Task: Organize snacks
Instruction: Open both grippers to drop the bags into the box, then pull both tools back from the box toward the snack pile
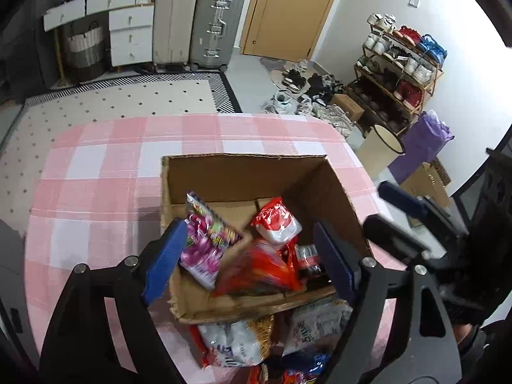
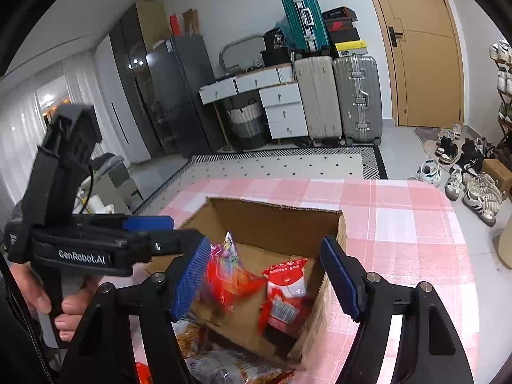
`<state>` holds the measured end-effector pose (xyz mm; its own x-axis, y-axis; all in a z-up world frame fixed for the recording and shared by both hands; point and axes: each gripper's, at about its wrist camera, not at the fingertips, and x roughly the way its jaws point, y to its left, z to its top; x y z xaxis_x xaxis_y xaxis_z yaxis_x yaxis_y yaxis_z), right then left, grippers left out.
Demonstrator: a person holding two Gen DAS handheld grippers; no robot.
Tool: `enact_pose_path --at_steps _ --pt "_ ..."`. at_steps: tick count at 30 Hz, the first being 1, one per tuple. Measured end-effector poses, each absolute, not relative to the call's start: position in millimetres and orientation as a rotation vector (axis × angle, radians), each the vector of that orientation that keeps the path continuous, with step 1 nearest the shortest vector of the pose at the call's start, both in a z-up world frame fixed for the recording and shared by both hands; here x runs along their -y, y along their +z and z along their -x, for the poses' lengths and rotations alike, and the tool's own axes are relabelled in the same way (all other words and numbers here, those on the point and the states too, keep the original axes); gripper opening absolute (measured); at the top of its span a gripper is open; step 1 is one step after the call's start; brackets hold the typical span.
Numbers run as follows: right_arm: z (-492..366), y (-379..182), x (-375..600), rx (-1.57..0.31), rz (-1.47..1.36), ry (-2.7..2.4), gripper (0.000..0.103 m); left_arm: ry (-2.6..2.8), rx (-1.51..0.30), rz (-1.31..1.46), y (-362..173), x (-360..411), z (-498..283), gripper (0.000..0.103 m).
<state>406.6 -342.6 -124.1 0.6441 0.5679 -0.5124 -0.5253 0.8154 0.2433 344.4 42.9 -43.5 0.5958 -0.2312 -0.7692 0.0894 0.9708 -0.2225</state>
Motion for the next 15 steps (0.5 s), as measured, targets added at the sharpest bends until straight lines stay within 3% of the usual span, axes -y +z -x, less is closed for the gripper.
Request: enact_pose_path --at_steps 4,15 --pt "-391 -114 353 -0.577 -0.084 0.615 0.081 -0.199 -0.867 0.202 -34 -47 -326 0.081" --pt "-329 -98 379 -0.544 -0.130 0.606 0.085 -0.184 -0.803 0.240 -18 -56 -259 0.083"
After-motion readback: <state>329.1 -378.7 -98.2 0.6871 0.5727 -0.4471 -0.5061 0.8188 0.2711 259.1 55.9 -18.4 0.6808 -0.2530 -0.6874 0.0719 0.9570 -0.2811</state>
